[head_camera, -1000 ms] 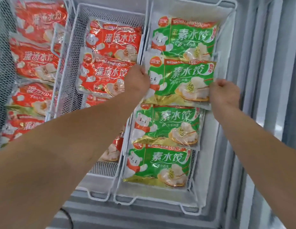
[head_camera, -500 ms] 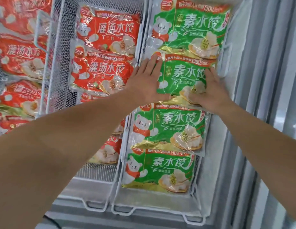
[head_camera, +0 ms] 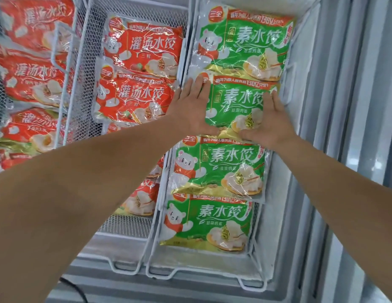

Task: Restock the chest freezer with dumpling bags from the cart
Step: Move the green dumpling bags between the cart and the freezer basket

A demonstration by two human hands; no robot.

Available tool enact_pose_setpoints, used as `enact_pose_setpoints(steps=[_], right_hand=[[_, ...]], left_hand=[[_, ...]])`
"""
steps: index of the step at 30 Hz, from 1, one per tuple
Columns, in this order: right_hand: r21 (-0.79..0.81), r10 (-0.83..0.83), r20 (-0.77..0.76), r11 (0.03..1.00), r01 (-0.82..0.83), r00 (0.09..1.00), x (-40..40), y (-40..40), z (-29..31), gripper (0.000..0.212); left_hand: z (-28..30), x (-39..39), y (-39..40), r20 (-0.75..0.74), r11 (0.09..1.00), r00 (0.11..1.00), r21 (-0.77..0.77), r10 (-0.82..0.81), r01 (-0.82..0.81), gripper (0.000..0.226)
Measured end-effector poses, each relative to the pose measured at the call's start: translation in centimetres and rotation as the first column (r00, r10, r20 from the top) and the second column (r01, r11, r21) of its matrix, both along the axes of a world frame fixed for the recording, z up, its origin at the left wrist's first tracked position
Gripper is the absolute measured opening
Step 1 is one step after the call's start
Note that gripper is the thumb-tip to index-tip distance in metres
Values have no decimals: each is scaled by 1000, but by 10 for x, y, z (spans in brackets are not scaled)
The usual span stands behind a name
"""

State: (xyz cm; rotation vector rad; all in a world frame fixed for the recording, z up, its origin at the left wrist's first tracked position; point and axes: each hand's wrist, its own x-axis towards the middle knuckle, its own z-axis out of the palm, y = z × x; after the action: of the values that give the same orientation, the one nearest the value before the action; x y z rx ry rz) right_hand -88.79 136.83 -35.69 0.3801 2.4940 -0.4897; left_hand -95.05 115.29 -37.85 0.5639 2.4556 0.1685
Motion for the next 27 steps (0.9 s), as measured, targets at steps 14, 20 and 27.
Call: enact_pose_setpoints(steps=[14, 20, 27], right_hand=[[-77, 218, -185, 969, -235, 958, 125, -34, 80, 74], [-58, 402, -214, 905, -422, 890, 180, -63, 104, 69], [-92, 588, -345, 754, -650, 731, 231, -148, 136, 58]], left_hand=[[95, 136, -45, -117, 935, 940, 196, 320, -294, 60], [126, 234, -76, -176, 847, 832, 202, 526, -493, 62], [158, 352, -143, -213, 638, 602, 201, 769, -744, 55]])
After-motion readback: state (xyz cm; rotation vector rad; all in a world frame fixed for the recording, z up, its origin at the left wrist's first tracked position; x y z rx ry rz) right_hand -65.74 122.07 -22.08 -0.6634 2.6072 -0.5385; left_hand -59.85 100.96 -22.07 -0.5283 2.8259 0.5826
